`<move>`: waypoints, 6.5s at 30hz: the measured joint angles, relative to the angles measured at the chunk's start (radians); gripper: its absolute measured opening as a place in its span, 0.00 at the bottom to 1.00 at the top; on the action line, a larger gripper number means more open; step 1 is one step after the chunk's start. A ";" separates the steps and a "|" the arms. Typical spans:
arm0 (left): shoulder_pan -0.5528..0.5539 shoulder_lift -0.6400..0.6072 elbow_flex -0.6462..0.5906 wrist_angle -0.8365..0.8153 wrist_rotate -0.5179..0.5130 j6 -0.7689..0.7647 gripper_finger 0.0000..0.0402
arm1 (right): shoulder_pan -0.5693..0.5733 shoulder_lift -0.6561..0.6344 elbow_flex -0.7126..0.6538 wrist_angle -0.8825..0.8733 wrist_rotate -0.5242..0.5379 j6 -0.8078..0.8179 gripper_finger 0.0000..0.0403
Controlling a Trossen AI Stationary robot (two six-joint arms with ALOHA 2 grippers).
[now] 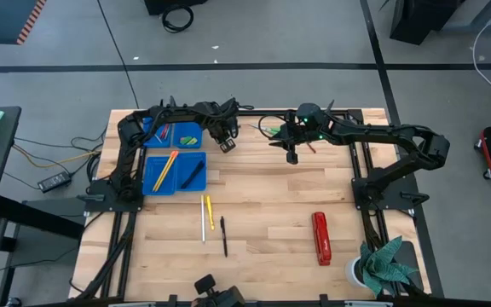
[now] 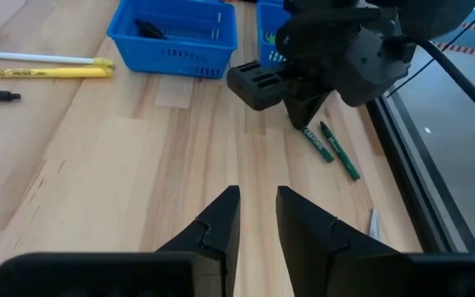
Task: Sort crayons/erasers/pens/pencils in bins
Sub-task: Put the green crayon into the top left blue bin, then put the black pen into the bottom right blue bin
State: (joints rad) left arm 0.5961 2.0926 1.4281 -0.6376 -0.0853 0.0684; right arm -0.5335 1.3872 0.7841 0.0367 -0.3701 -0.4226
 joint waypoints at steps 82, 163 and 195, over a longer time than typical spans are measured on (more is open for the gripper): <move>-0.016 0.016 0.024 -0.053 -0.019 0.027 0.10 | 0.000 0.000 0.000 -0.028 -0.005 -0.007 0.22; 0.047 0.069 0.092 0.100 -0.132 0.258 0.26 | 0.000 0.000 0.000 -0.050 -0.006 -0.024 0.22; -0.063 0.044 0.126 0.044 -0.252 0.018 0.06 | 0.006 0.000 0.000 -0.090 -0.006 -0.008 0.22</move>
State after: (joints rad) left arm 0.5332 2.1367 1.5545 -0.5934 -0.3377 0.0862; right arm -0.5270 1.3876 0.7841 -0.0534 -0.3756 -0.4301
